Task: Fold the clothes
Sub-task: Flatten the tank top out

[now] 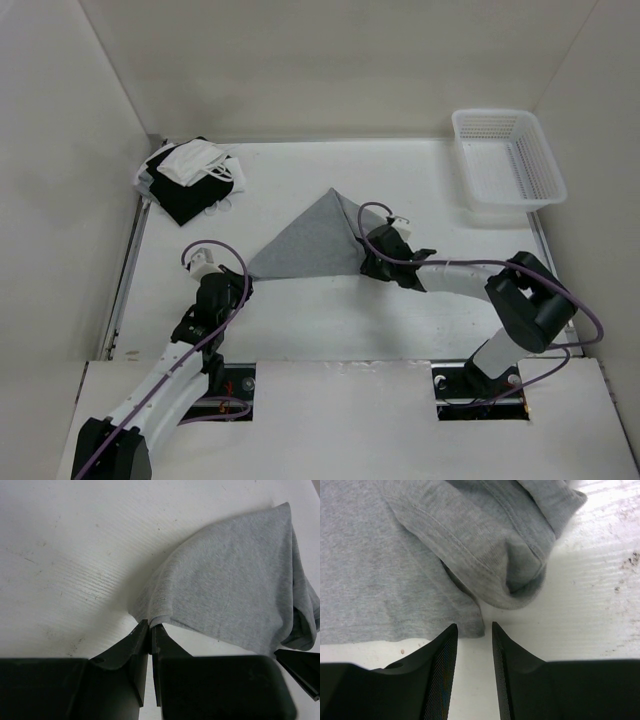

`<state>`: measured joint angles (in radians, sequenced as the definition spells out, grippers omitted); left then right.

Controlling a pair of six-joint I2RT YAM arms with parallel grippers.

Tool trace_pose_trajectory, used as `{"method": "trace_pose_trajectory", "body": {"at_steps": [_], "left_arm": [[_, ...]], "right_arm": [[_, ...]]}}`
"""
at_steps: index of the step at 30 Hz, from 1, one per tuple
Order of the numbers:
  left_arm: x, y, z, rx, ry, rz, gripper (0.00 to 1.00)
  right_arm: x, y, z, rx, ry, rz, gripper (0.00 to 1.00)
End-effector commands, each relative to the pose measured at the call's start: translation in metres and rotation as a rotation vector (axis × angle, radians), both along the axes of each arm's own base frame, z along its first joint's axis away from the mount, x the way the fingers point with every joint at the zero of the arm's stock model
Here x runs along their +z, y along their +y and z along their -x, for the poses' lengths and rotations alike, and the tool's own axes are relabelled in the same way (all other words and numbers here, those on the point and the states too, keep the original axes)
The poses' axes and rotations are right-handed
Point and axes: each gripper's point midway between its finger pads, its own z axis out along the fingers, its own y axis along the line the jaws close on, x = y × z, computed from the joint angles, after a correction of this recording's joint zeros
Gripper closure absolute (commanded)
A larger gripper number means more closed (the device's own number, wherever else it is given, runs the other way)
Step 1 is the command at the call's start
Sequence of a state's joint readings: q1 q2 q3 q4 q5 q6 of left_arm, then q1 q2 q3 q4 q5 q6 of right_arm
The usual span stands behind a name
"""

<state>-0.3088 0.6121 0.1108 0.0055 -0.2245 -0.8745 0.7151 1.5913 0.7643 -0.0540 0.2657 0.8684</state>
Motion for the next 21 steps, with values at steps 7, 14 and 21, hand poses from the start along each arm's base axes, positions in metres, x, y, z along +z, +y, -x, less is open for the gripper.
{"method": "trace_pose_trajectory", "body": {"at_steps": [7,14,21], "left_arm": [[0.016,-0.003,-0.007,-0.011,-0.055,0.011,0.94],[0.018,-0.002,-0.006,-0.006,-0.067,0.019,0.94],[0.019,-0.004,-0.007,-0.015,-0.068,0.022,0.7]], "right_arm": [[-0.015,0.002,0.004,0.057,0.071,0.102,0.68],[-0.012,0.0,0.006,0.049,0.068,0.1,0.98],[0.017,-0.029,0.018,-0.017,-0.03,0.082,1.0]]}}
